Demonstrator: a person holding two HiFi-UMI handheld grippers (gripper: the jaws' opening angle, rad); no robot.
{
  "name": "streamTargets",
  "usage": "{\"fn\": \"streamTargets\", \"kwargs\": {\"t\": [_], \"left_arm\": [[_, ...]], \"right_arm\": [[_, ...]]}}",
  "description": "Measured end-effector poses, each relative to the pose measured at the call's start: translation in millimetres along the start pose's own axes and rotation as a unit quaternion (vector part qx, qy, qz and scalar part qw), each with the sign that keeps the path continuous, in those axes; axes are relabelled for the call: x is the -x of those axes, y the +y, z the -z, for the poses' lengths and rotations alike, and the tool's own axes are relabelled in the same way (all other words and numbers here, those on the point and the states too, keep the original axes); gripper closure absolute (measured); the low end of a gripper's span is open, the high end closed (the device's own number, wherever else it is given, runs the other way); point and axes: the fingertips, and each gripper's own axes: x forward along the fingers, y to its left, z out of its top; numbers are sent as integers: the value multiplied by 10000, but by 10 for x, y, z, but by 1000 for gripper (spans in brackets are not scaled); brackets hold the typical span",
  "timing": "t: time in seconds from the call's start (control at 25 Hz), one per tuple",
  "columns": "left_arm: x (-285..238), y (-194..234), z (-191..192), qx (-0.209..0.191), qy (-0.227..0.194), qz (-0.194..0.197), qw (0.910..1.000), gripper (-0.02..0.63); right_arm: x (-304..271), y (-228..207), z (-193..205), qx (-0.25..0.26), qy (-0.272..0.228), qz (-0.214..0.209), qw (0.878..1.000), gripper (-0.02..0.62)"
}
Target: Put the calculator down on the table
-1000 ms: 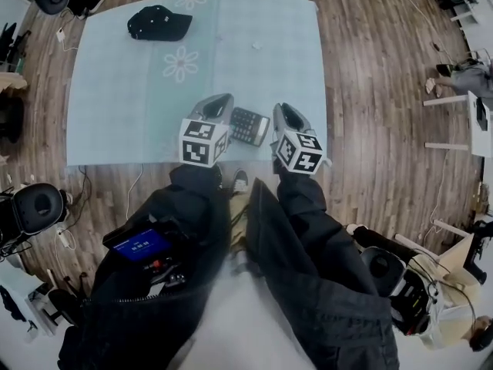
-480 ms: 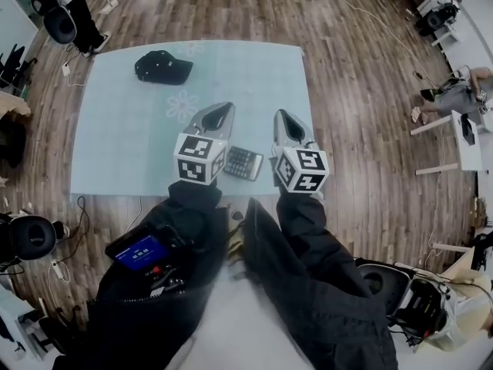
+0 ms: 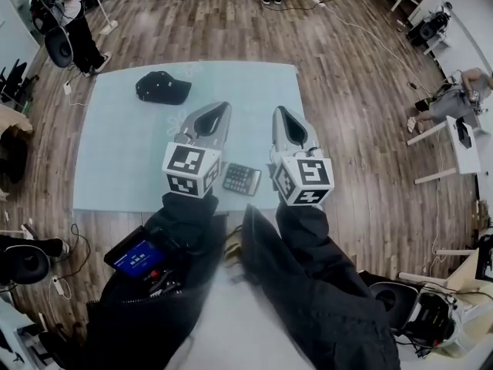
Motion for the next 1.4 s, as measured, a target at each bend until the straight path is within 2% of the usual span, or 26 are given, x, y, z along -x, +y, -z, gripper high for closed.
{"fn": "streamTargets", "kwargs": {"t": [0.28,0.56,1.4], "left_arm": [[38,-64,-180,-290,-189,11,9994,606],[64,-151,-316,-471,-302,69,9984,606],[90,-160,-325,-471,-330,97,9983,606]], "right_arm": [[60,35,-231,159,-325,33,9993,594],[108,69,-357,328,-426,98,9985,594],[133,131,-431,390,-563,120,9976,601]]}}
